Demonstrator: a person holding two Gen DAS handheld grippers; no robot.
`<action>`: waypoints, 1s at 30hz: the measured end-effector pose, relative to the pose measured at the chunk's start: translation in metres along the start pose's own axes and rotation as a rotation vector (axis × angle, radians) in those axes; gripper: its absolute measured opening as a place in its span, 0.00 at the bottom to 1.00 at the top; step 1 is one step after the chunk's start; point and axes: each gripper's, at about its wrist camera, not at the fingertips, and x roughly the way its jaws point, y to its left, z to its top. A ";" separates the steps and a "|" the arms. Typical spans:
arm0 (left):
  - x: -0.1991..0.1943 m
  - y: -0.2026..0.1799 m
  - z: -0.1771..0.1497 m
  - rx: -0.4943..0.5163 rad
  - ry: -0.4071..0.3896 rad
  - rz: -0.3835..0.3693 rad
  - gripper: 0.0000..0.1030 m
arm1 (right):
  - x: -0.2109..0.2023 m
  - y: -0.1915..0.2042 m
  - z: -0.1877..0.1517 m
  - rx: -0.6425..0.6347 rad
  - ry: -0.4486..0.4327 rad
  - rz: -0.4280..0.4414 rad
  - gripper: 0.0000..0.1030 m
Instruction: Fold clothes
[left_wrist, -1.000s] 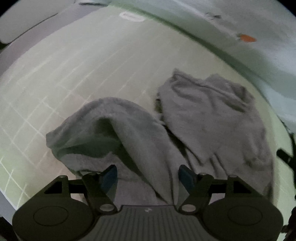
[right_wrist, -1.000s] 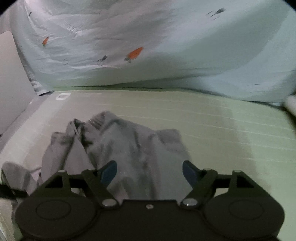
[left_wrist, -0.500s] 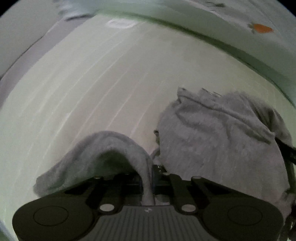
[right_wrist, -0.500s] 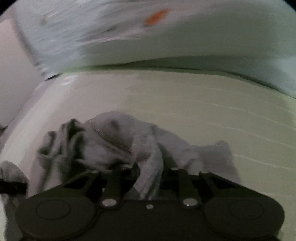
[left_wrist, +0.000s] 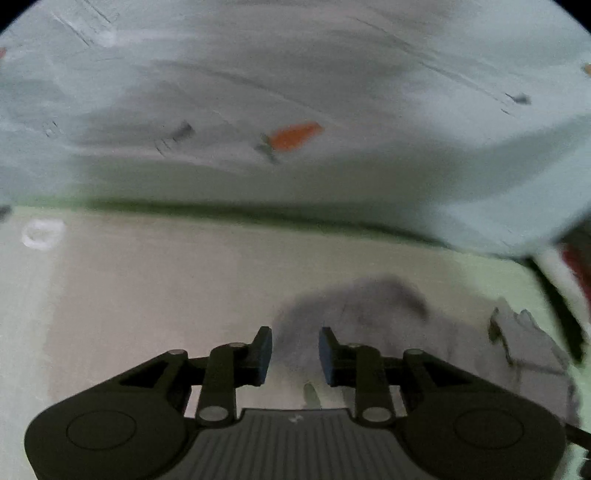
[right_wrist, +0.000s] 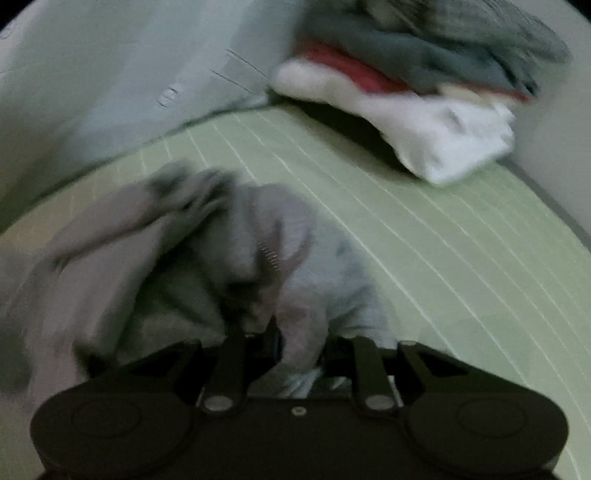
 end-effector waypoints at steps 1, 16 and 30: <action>-0.002 -0.003 -0.010 0.002 0.016 -0.014 0.30 | -0.006 -0.003 -0.009 -0.002 0.007 0.016 0.21; -0.081 0.042 -0.127 -0.126 0.134 0.098 0.30 | -0.096 0.105 -0.110 -0.288 0.152 0.535 0.23; -0.081 -0.011 -0.115 -0.081 0.077 0.033 0.33 | -0.109 0.008 -0.045 -0.001 -0.045 0.567 0.72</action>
